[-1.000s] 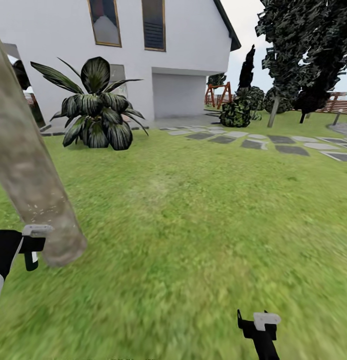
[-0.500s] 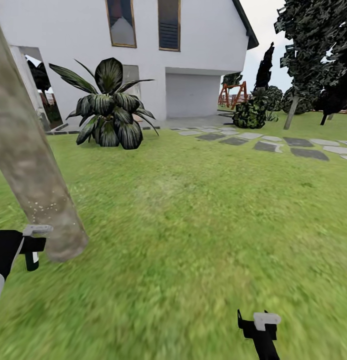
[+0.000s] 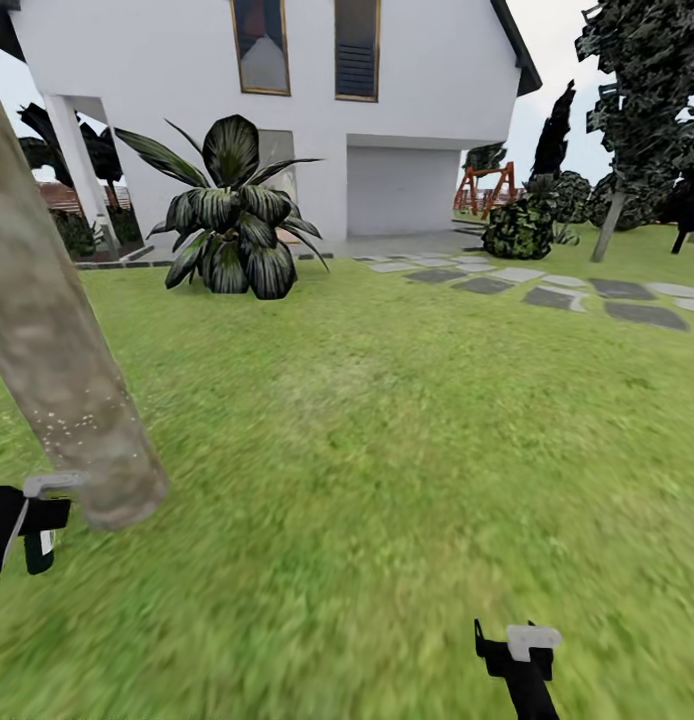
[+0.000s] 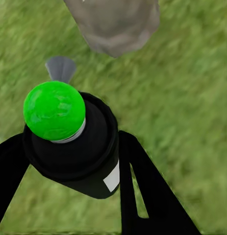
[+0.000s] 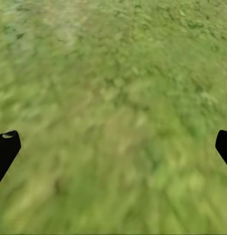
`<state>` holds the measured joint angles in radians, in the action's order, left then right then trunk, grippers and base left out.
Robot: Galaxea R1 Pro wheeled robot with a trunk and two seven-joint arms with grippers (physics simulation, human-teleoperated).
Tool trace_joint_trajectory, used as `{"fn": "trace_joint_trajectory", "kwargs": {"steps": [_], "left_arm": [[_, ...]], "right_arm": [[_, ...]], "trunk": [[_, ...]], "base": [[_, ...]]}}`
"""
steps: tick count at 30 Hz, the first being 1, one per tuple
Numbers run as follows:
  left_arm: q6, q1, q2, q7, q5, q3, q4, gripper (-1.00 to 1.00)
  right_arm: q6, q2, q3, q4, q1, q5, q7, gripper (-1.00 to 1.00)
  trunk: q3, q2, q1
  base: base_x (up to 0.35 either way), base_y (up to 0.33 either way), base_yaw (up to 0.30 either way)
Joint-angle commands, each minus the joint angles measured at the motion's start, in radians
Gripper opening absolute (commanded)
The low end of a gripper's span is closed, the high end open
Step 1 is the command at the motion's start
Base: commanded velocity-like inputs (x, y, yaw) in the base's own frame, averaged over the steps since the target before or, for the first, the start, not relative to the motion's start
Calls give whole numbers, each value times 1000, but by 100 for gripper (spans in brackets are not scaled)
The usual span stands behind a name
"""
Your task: In the garden, pick up the pesticide atomizer on the floor and spray pesticide onto both trees until each tree trunk is fully covered.
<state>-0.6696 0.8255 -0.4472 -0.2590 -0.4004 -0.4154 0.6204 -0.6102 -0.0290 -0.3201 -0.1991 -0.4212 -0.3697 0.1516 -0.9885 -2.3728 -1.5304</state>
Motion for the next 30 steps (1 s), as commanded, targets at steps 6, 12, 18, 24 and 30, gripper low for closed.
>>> {"fn": "trace_joint_trajectory", "kwargs": {"steps": [6, 12, 18, 24, 30], "left_arm": [[50, -3, 99, 52, -5, -2, -4, -100], [48, 5, 151, 142, 0, -8, -2, -100], [51, -3, 149, 165, 6, -15, -7, -100], [57, -32, 146, 171, 34, -104, -36, -100], [61, -61, 144, 163, 40, -112, 1, -100]], "right_arm": [[-3, 1, -4, 1, -1, -11, 6, 100], [-2, 1, -4, 1, -1, -12, 6, 100], [-2, 0, -4, 1, -1, -12, 5, 100], [-1, -1, -4, 2, -1, -12, 5, 100], [0, 0, -4, 3, -1, -12, 3, 100]], "trunk": [[-1, 0, 0], [-1, 0, 0], [-1, 0, 0], [-1, 0, 0], [-1, 0, 0]], "base": [[24, -18, 277], [0, 0, 268], [108, 0, 51], [330, 0, 1], [323, -70, 31]]}}
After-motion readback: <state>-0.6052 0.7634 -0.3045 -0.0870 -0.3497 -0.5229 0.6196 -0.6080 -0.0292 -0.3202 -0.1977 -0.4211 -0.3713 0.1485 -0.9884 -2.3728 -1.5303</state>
